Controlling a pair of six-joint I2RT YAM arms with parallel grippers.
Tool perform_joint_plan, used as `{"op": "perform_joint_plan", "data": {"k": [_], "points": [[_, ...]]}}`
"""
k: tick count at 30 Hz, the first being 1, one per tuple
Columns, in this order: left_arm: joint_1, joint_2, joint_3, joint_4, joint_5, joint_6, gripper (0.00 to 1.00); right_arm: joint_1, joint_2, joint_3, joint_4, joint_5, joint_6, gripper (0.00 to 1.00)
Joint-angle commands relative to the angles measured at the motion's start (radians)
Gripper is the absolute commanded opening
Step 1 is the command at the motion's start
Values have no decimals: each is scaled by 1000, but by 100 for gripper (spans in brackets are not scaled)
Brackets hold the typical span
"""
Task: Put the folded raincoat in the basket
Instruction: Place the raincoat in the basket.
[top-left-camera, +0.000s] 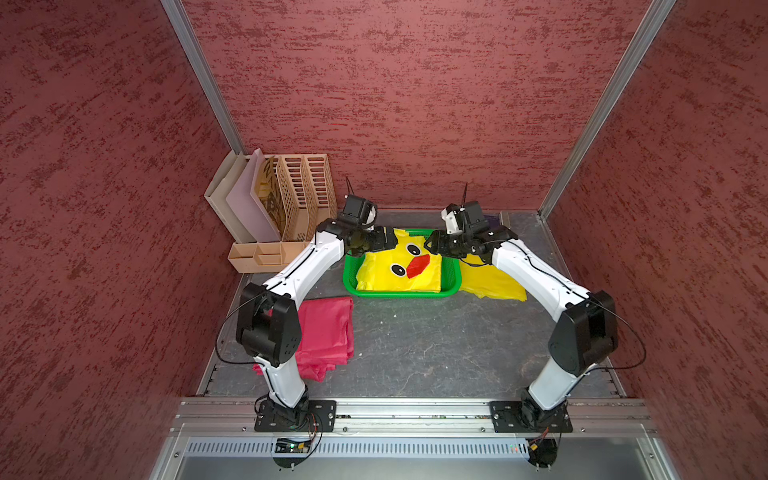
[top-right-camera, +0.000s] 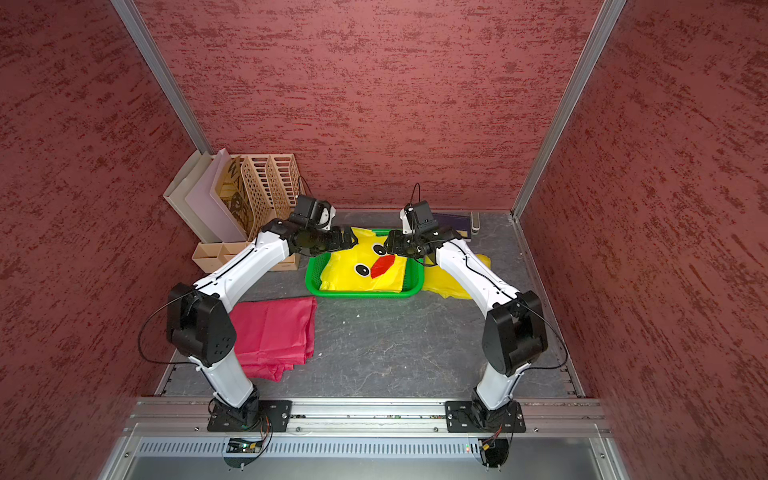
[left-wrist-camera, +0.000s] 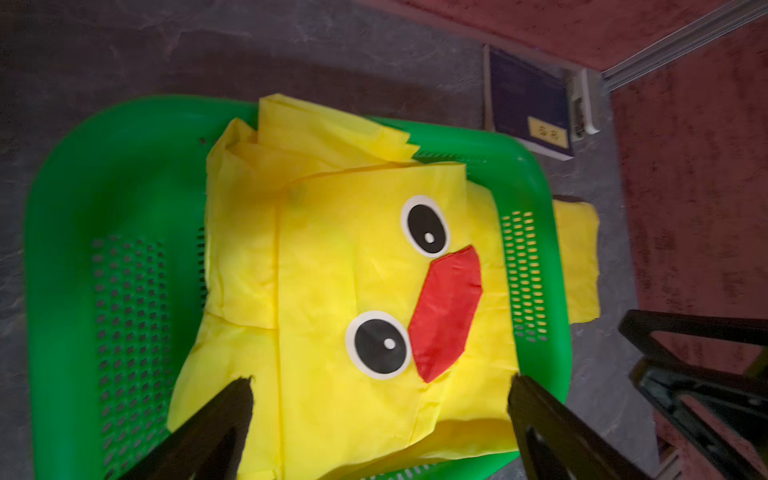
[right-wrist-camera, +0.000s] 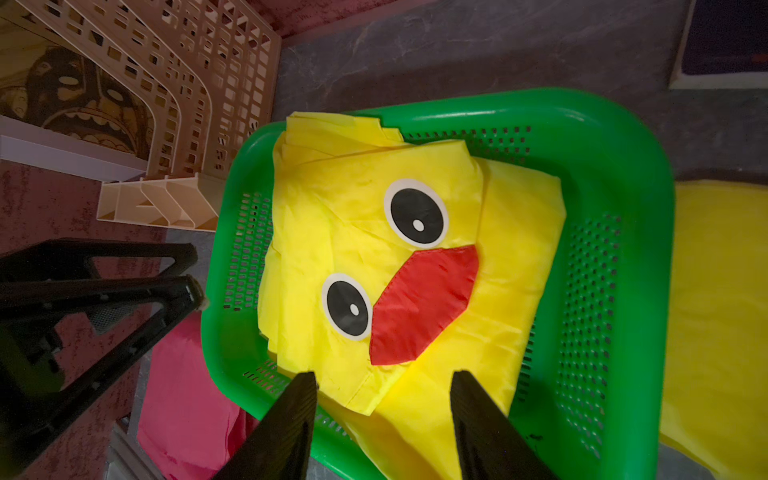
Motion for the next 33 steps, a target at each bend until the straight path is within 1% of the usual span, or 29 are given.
{"op": "perform_joint_plan", "data": {"k": [1,3,6,9,11,15,20,24,30,33], "points": [[-18,-36,-25,191,130,-37,97,-1,-9,11,30,-31,-14,51],[-23,-14,-29,253,144,-53,93,-1,4,10,42,-43,-6,45],[-21,48,-20,305,145,-90,90,0,28,-3,79,-69,13,31],[-12,112,-9,316,130,-138,90,0,49,-28,134,-85,39,24],[-4,147,-17,353,133,-168,90,0,69,-34,157,-94,50,21],[4,210,-12,370,101,-200,89,1,116,-34,173,-87,59,19],[21,272,-20,375,99,-215,89,1,175,-40,190,-92,56,19],[26,331,15,354,103,-213,89,1,221,-41,192,-101,46,19],[37,383,39,357,108,-221,89,0,235,-37,189,-92,25,20],[38,388,94,291,77,-209,90,0,236,6,163,-81,-4,21]]}}
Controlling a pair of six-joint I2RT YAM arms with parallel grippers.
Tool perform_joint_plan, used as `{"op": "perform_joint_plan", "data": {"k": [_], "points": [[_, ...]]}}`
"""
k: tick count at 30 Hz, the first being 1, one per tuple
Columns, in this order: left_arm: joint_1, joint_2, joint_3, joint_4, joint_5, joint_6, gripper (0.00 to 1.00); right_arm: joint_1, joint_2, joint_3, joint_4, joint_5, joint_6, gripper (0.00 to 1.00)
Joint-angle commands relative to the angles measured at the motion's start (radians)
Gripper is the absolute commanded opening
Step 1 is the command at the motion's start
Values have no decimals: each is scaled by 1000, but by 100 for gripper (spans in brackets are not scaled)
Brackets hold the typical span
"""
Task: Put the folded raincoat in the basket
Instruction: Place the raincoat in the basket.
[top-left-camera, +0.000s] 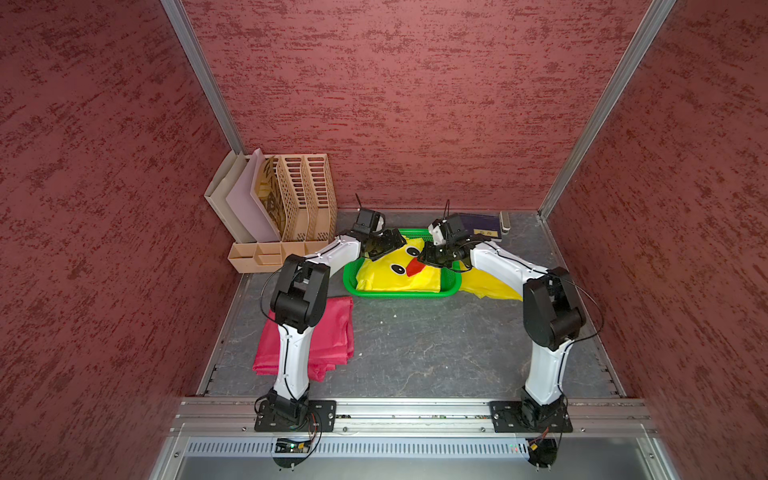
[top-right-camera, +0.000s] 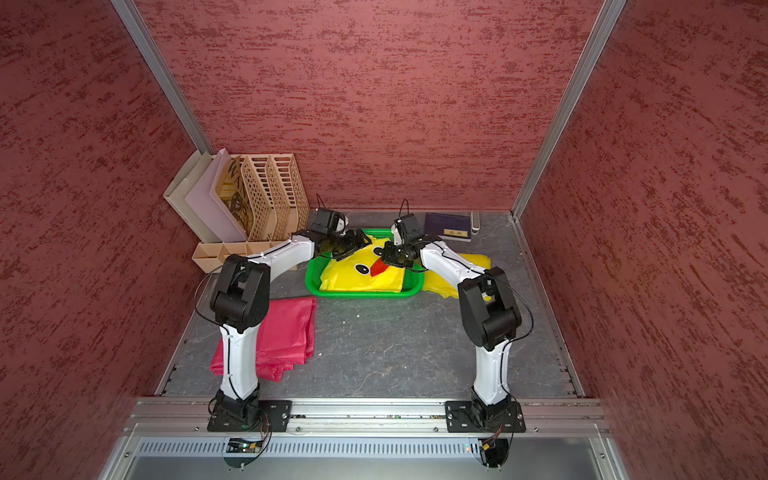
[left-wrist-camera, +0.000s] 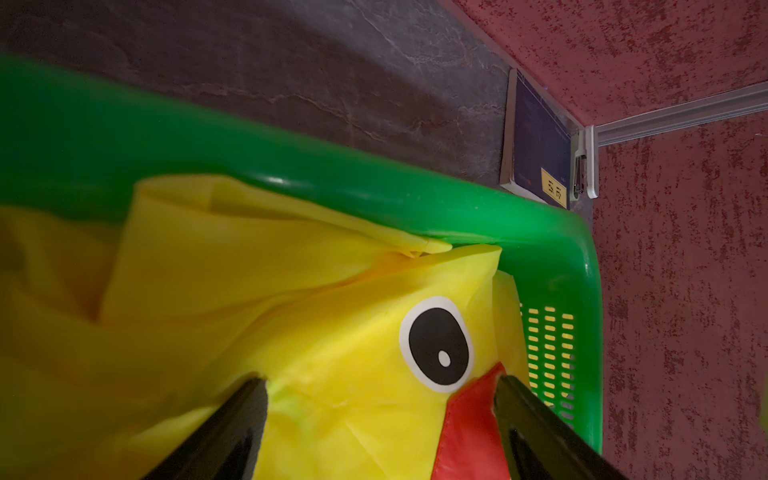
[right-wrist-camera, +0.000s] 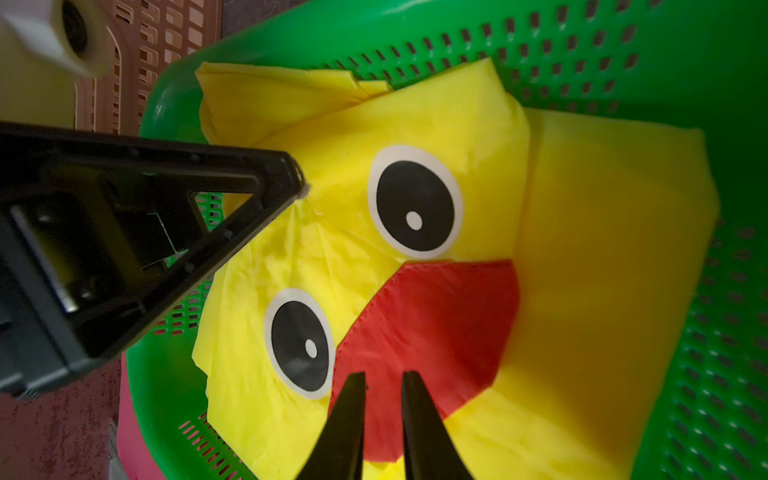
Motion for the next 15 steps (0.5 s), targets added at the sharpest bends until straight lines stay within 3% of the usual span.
{"op": "perform_joint_plan", "data": {"k": [1,6,10,15], "points": [[8,5,68,-56,-24,13,91,-1,1,65,-25,13,-50,21],[0,-127,97,-82,-39,54,100,0,-46,159,-103,36,-90,29],[-4,-267,78,-143,-83,109,100,2,-151,123,-91,12,-79,46],[6,-475,-114,-164,-173,135,100,29,-315,1,-46,-39,-48,52]]}}
